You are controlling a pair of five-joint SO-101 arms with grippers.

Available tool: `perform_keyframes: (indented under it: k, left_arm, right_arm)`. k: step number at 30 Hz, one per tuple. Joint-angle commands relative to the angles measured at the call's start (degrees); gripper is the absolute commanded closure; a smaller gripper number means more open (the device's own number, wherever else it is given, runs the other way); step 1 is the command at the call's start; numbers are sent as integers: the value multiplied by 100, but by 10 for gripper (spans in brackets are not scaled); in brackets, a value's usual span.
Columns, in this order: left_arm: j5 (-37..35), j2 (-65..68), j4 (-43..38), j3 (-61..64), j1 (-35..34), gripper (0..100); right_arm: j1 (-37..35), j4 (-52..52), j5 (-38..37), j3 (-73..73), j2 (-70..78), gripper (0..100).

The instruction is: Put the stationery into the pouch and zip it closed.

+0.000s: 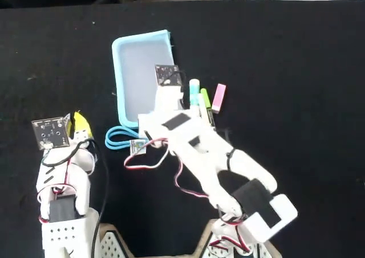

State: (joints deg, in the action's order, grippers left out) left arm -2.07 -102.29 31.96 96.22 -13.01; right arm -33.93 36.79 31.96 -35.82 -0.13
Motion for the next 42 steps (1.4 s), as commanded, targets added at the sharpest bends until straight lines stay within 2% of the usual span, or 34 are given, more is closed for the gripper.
perform_keyframes:
  k: [1,6,16,22,30,36,42]
  left_arm:
    - [44,-26,0,127,145,942]
    - [44,-35,0,127,145,942]
    - [44,-35,0,127,101,942]
    - [53,-35,0,127,101,942]
    - [53,-35,-26,127,101,942]
    - [53,-44,-105,127,92,942]
    - [53,-44,-88,127,92,942]
  right_arm:
    - [-62,967,62,778,13,817]
    - [-70,2251,62,1305,110,815]
    - [-62,2312,114,1833,884,817]
    - [149,2312,1160,1842,787,817]
    - [510,2224,1767,1912,1481,816]
    - [484,2321,1802,2431,2273,818]
    - [378,3130,1741,3073,2571,822]
